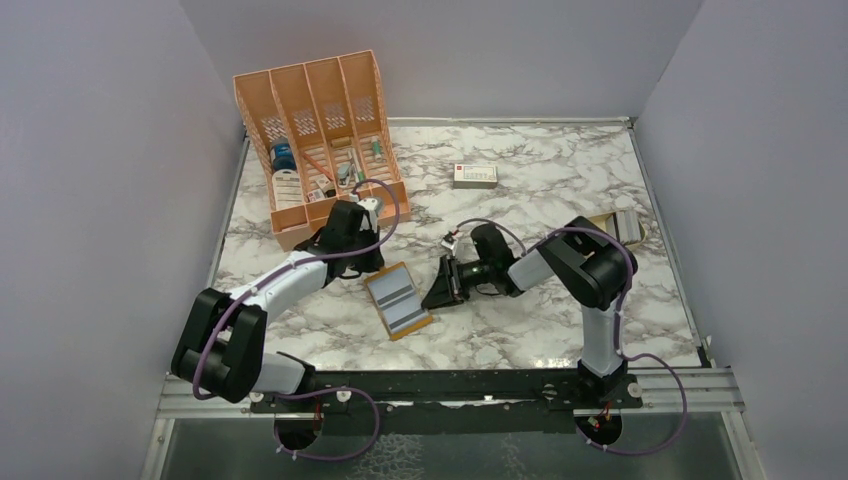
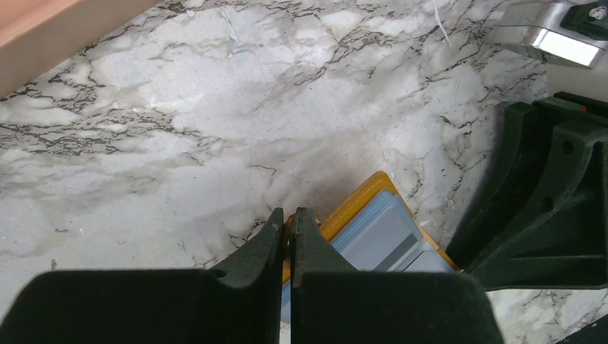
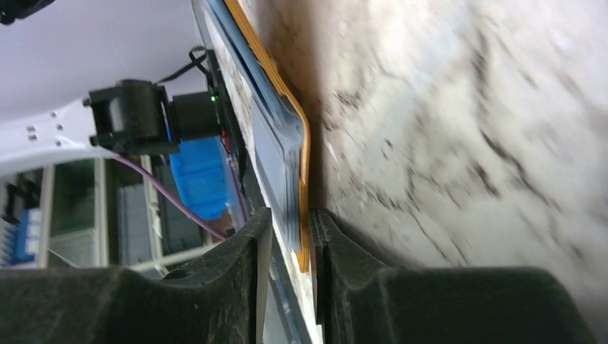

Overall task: Put the credit cards into the card holder
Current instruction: Close the card holder at the center of the board.

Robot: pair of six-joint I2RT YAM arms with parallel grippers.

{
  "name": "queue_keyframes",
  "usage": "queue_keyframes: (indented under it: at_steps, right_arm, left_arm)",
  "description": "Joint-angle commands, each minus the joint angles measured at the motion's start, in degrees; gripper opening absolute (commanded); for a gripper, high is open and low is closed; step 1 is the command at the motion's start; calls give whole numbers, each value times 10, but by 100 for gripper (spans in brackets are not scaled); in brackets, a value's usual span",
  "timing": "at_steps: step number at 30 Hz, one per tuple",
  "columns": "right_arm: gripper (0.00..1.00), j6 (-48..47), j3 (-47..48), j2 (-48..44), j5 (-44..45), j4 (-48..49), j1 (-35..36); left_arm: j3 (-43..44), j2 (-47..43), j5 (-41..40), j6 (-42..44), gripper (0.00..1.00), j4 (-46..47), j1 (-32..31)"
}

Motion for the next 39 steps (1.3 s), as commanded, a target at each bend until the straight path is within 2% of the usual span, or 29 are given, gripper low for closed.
queue_keyframes:
  at_steps: [1,6,15,21,26,29,35,39]
  right_arm:
    - [25,120,-54,-12,67,94,3]
    - [24,211,-87,-26,62,200,9]
    - [31,306,-111,-48,73,313,21]
    - [32,331,-110,-46,96,334,25]
    - [32,346,-94,-40,127,345,24]
    - [34,335,-81,-46,155,314,24]
    - [34,251,-23,-51,188,161,25]
    - [34,158,14,-91,238,4,24]
  left_arm:
    - [13,12,-22,-43,0,-12,4]
    - [1,17,-18,-82,0,-6,4]
    - [-14,4,-31,-127,0,-1,4]
    - [-23,-4,-27,-170,0,-2,4]
    - [-48,-25,12,-238,0,21,4]
    - [-65,-41,33,-281,0,47,4]
    - [-110,-71,75,-390,0,110,2]
    - [-129,-92,71,-424,0,121,1]
